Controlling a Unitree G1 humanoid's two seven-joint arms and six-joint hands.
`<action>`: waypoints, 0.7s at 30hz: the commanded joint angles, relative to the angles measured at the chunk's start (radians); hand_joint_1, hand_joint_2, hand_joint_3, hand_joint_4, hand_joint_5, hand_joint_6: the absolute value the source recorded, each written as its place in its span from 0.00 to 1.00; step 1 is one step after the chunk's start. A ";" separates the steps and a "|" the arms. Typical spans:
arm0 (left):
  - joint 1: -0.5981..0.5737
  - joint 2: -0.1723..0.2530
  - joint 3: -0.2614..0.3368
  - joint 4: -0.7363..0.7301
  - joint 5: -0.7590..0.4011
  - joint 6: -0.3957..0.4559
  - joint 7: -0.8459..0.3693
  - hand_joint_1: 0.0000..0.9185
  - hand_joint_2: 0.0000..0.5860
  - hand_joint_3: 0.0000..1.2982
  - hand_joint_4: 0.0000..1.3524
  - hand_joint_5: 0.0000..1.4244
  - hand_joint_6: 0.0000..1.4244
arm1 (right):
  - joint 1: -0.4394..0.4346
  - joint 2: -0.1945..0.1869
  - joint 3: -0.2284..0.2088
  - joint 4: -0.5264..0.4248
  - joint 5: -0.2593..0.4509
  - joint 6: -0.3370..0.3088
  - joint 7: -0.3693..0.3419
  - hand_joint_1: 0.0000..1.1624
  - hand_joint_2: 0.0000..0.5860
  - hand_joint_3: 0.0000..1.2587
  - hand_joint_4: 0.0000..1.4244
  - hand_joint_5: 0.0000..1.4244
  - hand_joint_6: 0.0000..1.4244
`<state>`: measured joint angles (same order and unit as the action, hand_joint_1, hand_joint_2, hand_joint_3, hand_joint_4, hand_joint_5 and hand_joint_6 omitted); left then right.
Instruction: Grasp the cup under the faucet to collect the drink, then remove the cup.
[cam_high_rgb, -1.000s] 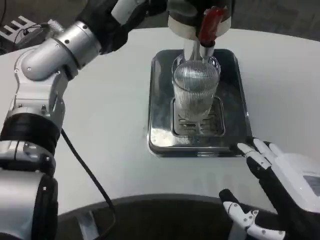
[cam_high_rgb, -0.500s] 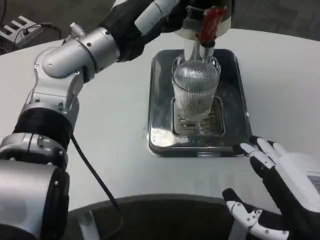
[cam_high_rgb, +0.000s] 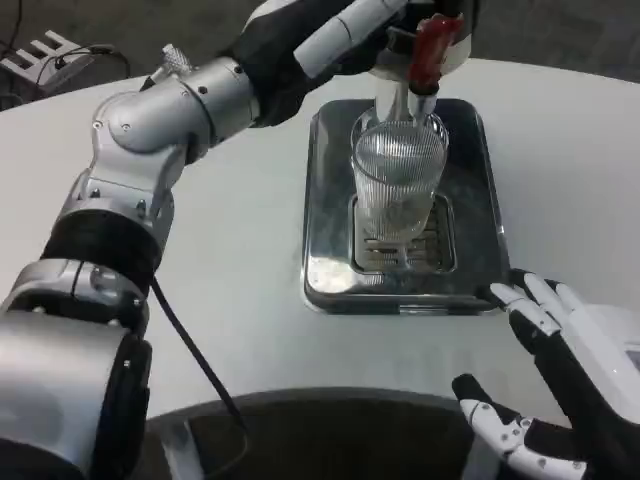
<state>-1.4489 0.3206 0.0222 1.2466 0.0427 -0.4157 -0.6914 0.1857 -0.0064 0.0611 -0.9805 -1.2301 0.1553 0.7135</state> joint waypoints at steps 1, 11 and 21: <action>0.000 -0.016 -0.042 0.017 0.050 -0.023 -0.012 0.00 0.19 0.17 0.14 0.22 0.23 | 0.011 0.004 0.001 0.002 0.016 0.007 -0.006 0.32 0.77 0.10 0.00 0.01 0.07; -0.002 -0.009 -0.102 0.022 0.101 -0.078 0.003 0.00 0.19 0.18 0.14 0.22 0.23 | 0.000 0.009 -0.009 0.012 0.043 0.042 0.000 0.32 0.77 0.11 0.00 0.01 0.07; 0.001 -0.006 -0.158 0.024 0.156 -0.149 0.032 0.00 0.20 0.18 0.14 0.22 0.23 | -0.015 0.008 -0.014 0.014 0.065 0.091 0.012 0.31 0.77 0.11 0.01 0.01 0.07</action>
<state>-1.4629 0.3314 -0.0999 1.2470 0.1554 -0.5604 -0.6352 0.1693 -0.0015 0.0505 -0.9733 -1.1778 0.2327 0.7158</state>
